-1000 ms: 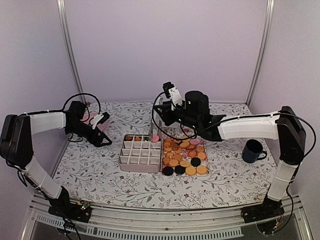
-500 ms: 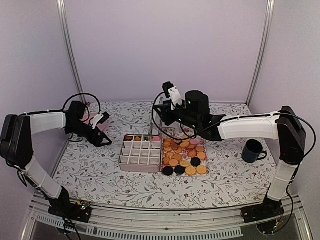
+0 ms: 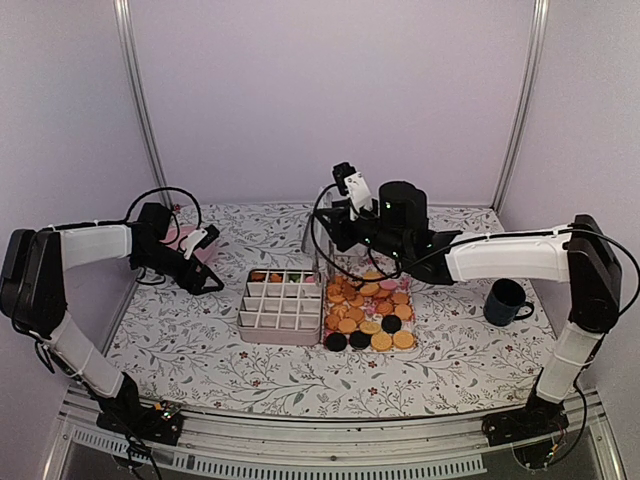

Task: Pack the cookies
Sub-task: Place the fake cookies in the empty pocket of the box, then adjust the clamp.

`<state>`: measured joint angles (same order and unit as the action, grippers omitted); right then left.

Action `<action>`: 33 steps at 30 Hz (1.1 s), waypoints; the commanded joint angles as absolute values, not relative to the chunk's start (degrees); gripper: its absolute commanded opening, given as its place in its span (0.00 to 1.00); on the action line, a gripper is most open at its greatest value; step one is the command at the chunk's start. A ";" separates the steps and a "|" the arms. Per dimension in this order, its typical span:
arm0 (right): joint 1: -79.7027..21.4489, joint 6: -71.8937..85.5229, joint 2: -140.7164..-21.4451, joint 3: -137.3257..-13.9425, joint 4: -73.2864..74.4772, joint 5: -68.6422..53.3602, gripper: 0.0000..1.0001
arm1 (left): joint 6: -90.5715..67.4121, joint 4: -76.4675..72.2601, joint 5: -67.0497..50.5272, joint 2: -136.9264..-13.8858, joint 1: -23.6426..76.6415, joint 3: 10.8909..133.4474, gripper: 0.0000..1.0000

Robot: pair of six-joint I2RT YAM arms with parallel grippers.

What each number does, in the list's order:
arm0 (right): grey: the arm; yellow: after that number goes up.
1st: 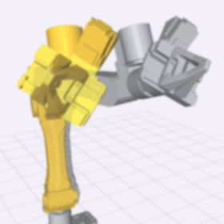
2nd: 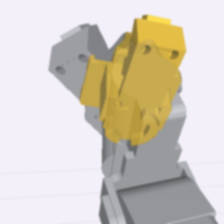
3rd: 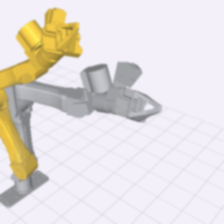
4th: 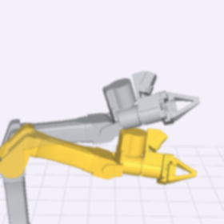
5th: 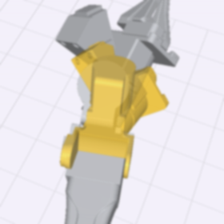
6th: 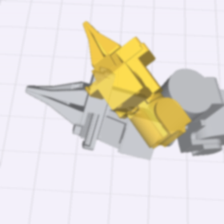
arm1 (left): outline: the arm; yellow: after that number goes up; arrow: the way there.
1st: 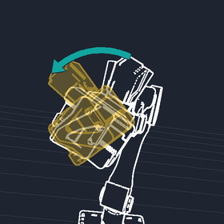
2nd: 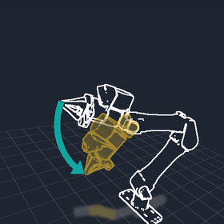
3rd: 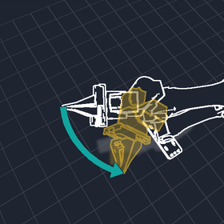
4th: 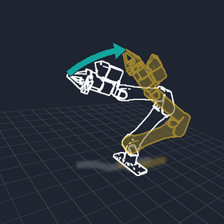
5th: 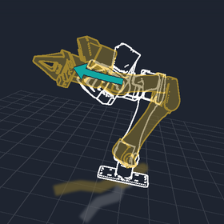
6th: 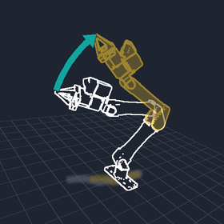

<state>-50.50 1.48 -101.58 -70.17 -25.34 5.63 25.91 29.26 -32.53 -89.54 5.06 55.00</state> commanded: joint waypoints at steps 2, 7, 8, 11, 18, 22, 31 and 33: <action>-49.76 0.98 -93.01 -65.47 -28.63 7.30 0.30 | 26.41 28.98 -33.32 -88.10 4.64 54.83 0.87; -49.76 3.01 -88.05 -59.86 -28.54 6.54 0.30 | 27.09 30.54 -36.38 -87.39 5.35 56.20 0.87; -49.75 3.41 -86.87 -58.40 -28.50 6.44 0.30 | 27.39 30.89 -36.72 -87.22 5.82 56.64 0.88; -49.77 5.38 -82.80 -53.64 -28.46 6.14 0.30 | 27.98 32.45 -37.82 -87.10 7.84 57.98 0.89; -49.76 8.90 -75.26 -44.99 -26.24 4.77 0.30 | 28.72 34.48 -40.47 -87.84 11.59 60.39 0.89; -49.82 10.38 -75.70 -44.98 -26.76 1.92 0.30 | 29.42 36.43 -44.78 -88.47 13.00 62.60 0.90; -49.86 13.73 -83.95 -56.21 -31.18 -14.21 0.31 | 31.46 41.80 -59.86 -91.92 20.41 72.31 0.95; -50.03 14.73 -85.00 -57.66 -32.43 -15.82 0.31 | 32.59 43.07 -63.50 -92.76 22.24 73.56 0.96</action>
<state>-50.06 11.62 -83.37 -53.10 -26.50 -7.99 30.11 38.92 -53.28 -90.83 18.81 70.85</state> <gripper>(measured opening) 0.310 0.954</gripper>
